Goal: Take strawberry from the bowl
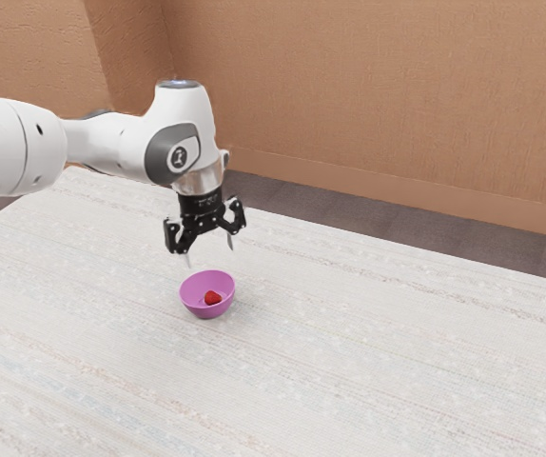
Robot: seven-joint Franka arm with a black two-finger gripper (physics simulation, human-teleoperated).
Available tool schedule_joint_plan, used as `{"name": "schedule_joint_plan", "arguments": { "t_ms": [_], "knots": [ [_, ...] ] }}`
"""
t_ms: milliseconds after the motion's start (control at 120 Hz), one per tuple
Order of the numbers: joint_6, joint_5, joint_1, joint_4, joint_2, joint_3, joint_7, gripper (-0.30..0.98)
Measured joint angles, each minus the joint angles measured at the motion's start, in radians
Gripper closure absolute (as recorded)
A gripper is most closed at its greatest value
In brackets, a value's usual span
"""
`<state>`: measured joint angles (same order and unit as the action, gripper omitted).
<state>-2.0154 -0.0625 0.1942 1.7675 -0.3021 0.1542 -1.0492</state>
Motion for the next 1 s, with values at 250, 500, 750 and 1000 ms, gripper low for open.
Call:
{"name": "schedule_joint_plan", "arguments": {
  "t_ms": [250,500,750,1000],
  "knots": [
    [-0.113,-0.008,-0.006,0.121,0.026,0.025,-0.159,0.07],
    [-0.148,-0.009,-0.005,0.139,0.014,0.028,-0.261,0.24],
    [-0.165,-0.017,-0.004,0.167,0.003,0.028,-0.326,0.38],
    [-0.179,-0.043,-0.015,0.132,-0.033,0.03,-0.378,0.43]
  ]
}}
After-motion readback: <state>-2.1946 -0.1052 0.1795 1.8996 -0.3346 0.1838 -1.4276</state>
